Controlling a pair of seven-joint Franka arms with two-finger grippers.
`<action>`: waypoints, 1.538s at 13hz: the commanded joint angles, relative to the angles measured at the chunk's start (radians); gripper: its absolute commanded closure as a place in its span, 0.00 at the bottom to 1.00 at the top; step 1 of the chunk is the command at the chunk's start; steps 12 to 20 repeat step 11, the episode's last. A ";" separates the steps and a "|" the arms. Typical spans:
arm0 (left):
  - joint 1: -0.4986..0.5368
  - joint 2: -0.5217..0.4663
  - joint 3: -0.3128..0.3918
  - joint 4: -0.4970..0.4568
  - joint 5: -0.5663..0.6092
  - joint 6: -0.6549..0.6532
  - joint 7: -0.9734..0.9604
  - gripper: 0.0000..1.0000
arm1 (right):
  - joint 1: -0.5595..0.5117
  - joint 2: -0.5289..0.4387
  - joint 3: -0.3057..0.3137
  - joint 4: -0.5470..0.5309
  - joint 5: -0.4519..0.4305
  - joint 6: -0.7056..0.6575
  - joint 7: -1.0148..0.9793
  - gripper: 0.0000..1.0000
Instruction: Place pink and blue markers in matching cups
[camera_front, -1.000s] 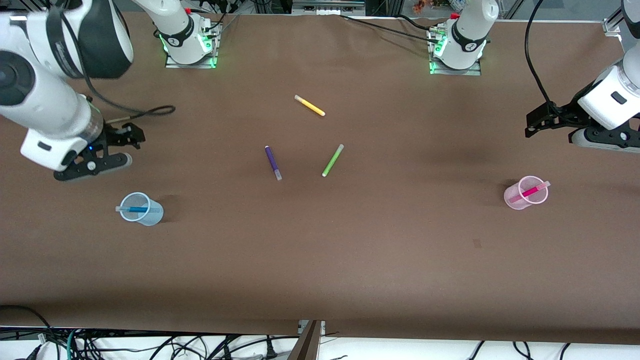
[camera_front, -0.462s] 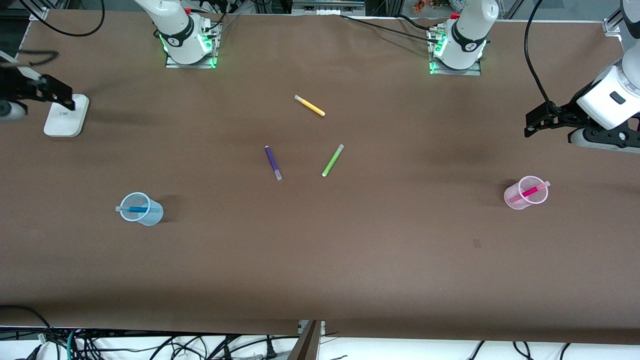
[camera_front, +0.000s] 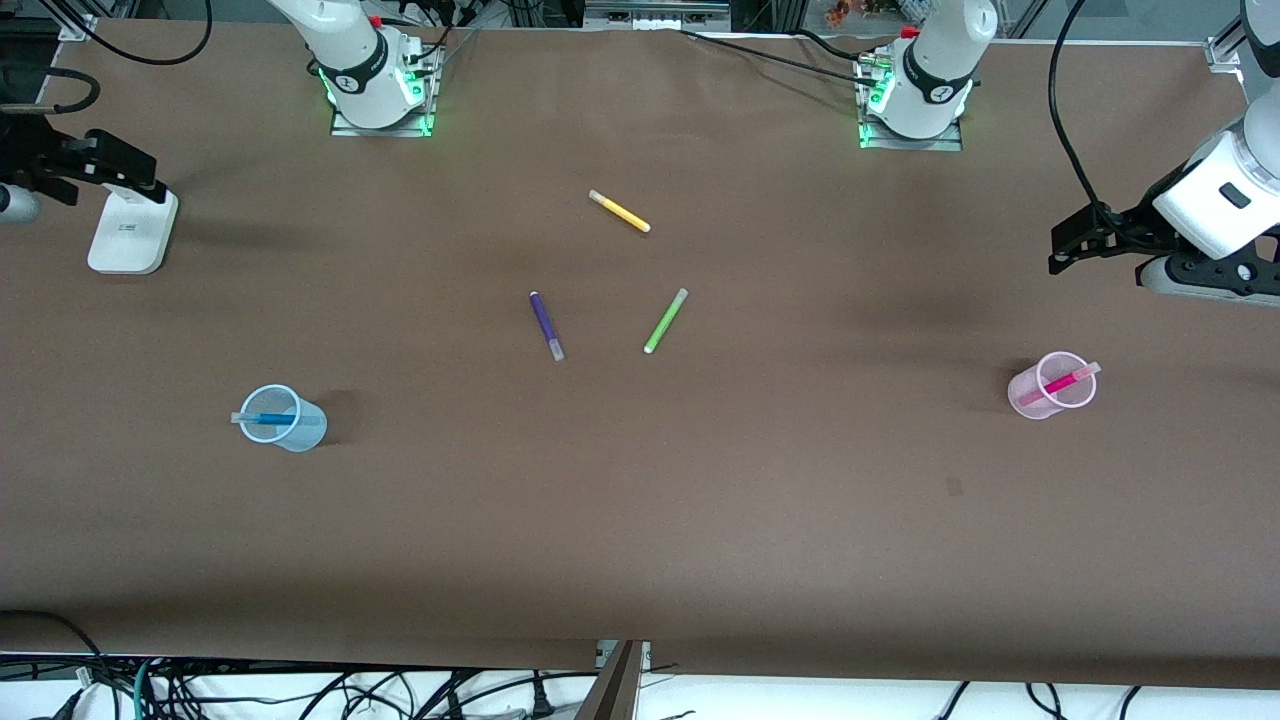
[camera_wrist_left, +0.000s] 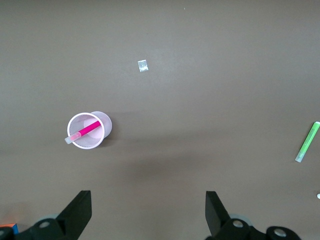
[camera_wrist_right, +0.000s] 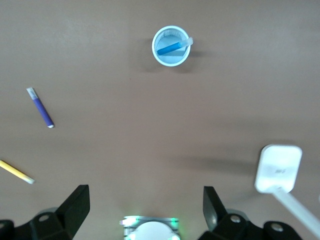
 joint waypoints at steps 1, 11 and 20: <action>0.011 -0.013 -0.005 -0.004 -0.027 -0.011 0.024 0.00 | -0.002 -0.002 0.014 0.001 0.021 -0.029 0.044 0.00; 0.011 -0.013 -0.005 -0.004 -0.027 -0.013 0.024 0.00 | -0.002 0.021 0.001 0.015 0.021 -0.026 0.039 0.00; 0.011 -0.013 -0.005 -0.004 -0.027 -0.013 0.024 0.00 | -0.002 0.021 0.001 0.015 0.021 -0.026 0.039 0.00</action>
